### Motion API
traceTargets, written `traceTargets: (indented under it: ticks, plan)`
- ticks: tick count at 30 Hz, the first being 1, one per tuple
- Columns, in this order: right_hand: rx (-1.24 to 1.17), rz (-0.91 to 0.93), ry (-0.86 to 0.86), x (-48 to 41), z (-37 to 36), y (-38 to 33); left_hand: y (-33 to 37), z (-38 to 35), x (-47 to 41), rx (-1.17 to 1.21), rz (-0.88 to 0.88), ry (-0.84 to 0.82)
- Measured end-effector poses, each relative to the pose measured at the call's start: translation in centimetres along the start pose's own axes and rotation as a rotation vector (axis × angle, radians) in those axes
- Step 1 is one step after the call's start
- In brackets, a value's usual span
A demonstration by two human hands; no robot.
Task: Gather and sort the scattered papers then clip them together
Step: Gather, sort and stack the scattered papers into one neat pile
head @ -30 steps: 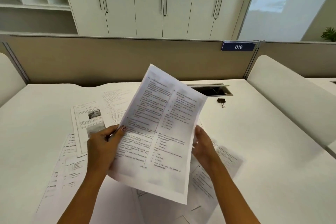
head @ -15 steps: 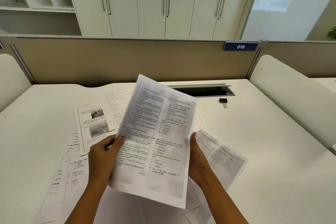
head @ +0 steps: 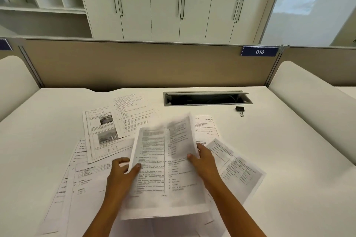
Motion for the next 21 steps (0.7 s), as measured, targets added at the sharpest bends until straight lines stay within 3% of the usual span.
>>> traceTargets:
  ticks: [4, 7, 12, 21]
  plan:
    - [-0.07, 0.278, 0.121, 1.0, 1.9, -5.4, 4.7, 1.8, 0.2, 0.029, -0.173, 0.088]
    - [-0.159, 0.385, 0.16, 1.7, 2.5, -7.5, 8.6, 3.1, 1.0, 0.07, -0.327, 0.183]
    - [-0.261, 0.427, 0.156, 2.6, 2.2, -7.8, 11.3, 4.5, 2.3, 0.199, -0.459, 0.284]
    - [-0.303, 0.379, 0.189, 3.5, 1.5, -5.8, 11.5, 2.6, 3.1, 0.184, -0.525, 0.254]
Point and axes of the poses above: each hand's wrist, its own x-axis away from the middle knuckle, its own z-axis out of the back of the hand, y = z × x, the point moved 10 cm from there along -x, towards the middle knuckle, and after that the axes turned 5 degrees about y, right-handed, at the moved point
